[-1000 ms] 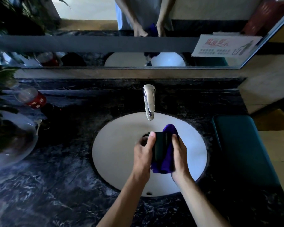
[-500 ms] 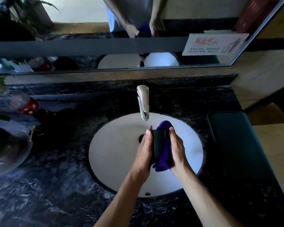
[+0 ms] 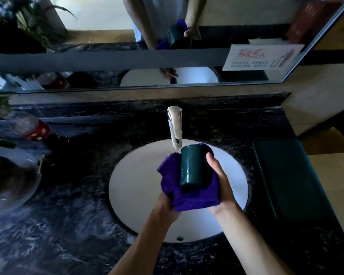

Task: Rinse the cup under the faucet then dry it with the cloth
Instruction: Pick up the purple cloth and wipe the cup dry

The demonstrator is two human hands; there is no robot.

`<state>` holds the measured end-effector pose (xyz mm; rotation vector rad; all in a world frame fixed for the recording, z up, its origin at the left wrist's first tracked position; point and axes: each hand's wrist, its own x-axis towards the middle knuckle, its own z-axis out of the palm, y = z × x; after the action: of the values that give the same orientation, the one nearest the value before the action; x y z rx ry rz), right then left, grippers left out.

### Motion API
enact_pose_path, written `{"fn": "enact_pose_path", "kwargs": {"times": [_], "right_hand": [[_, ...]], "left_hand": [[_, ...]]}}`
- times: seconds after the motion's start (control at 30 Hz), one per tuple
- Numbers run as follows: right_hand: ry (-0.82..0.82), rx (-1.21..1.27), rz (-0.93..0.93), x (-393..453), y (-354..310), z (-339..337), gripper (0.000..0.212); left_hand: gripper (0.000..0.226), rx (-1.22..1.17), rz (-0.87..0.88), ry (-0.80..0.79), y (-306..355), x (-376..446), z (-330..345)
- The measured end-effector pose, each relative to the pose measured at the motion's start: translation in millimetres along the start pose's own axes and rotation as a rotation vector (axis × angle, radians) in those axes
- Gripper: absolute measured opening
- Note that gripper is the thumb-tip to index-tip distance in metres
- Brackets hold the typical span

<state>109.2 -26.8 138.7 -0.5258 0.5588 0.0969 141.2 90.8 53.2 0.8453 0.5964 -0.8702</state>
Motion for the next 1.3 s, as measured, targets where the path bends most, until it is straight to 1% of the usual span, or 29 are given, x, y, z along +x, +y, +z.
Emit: {"fn": "enact_pose_path", "kwargs": {"times": [0.03,0.1,0.13,0.17,0.2,0.23,0.27,0.3,0.33,0.37,0.43,0.47,0.5,0.53,0.6,0.63,0.67,0.7,0.77,0.83,0.87,0.9,0.97,1.0,1.07,1.13,1.2,1.23,1.3], "right_hand": [[-0.011,0.006,0.001,-1,-1,3,0.057],[-0.036,0.026,0.016,-2,-2,4,0.063],[-0.030,0.030,0.027,-2,-3,3,0.062],[-0.030,0.013,0.034,-2,-4,2,0.059],[-0.040,-0.026,0.025,-1,-5,-1,0.054],[-0.032,-0.104,0.016,2,-6,-4,0.049],[-0.020,-0.176,-0.008,6,-6,-8,0.049],[-0.002,-0.257,-0.063,8,-7,-9,0.056],[0.008,-0.355,-0.133,9,-9,-9,0.068],[0.002,-0.488,-0.211,8,-12,-5,0.078],[-0.055,-0.765,-0.318,9,-18,-1,0.086],[-0.070,-0.875,-0.355,8,-22,-1,0.082],[-0.061,-0.990,-0.387,8,-26,-1,0.074],[-0.047,-1.110,-0.431,6,-31,-1,0.062],[-0.031,-1.285,-0.490,7,-39,-2,0.034],[-0.027,-1.342,-0.523,8,-41,-5,0.027],[-0.013,-1.392,-0.558,7,-41,-7,0.028],[0.002,-1.431,-0.570,8,-41,-9,0.033],[0.043,-1.433,-0.532,7,-38,-10,0.036],[0.112,-1.388,-0.496,6,-32,-7,0.029],[0.180,-1.392,-0.506,8,-28,-4,0.028],[0.280,-1.451,-0.531,11,-25,-2,0.025],[0.473,-1.659,-0.595,17,-22,6,0.018],[0.497,-1.730,-0.596,17,-22,12,0.021],[0.415,-1.731,-0.531,17,-26,24,0.037],[0.244,-1.629,-0.468,13,-33,33,0.051],[0.088,-1.428,-0.478,14,-37,29,0.049],[0.074,-1.322,-0.510,14,-35,25,0.047],[0.158,-1.216,-0.601,17,-28,20,0.046]], "left_hand": [[0.025,-0.014,-0.034,-0.065,-2,-5,2],[0.061,-0.032,-0.063,-0.138,-8,-6,-4],[0.071,-0.067,-0.063,-0.198,-10,-4,-8],[0.074,-0.064,-0.051,-0.254,-9,-5,-8],[0.073,-0.037,-0.031,-0.292,-8,-4,-8],[0.064,0.032,0.008,-0.293,-4,-6,-4],[0.046,0.055,0.044,-0.282,0,-10,2],[0.028,0.070,0.051,-0.291,6,-17,10],[0.028,0.063,0.043,-0.279,8,-19,15],[0.036,0.071,0.049,-0.272,11,-21,20],[0.041,0.057,0.069,-0.265,17,-31,30],[0.044,0.041,0.097,-0.254,19,-30,28],[0.047,0.059,0.110,-0.284,24,-33,30],[0.047,0.078,0.124,-0.325,26,-34,30],[0.051,0.139,0.148,-0.338,36,-36,31],[0.055,0.171,0.137,-0.316,39,-36,31],[0.060,0.205,0.124,-0.283,42,-32,29],[0.059,0.267,0.127,-0.241,46,-32,30],[0.047,0.402,0.225,-0.229,52,-28,30],[0.050,0.602,0.365,-0.308,57,-24,29],[0.054,0.673,0.373,-0.370,57,-27,30],[0.059,0.691,0.353,-0.415,55,-28,32],[0.070,0.626,0.337,-0.499,44,-34,36],[0.071,0.560,0.345,-0.500,35,-34,36],[0.062,0.363,0.262,-0.401,27,-38,36],[0.064,0.155,0.100,-0.358,29,-39,32],[0.047,0.041,0.037,-0.365,35,-42,31],[0.043,0.006,0.030,-0.351,35,-40,30],[0.047,0.000,0.003,-0.322,36,-40,30]]}}
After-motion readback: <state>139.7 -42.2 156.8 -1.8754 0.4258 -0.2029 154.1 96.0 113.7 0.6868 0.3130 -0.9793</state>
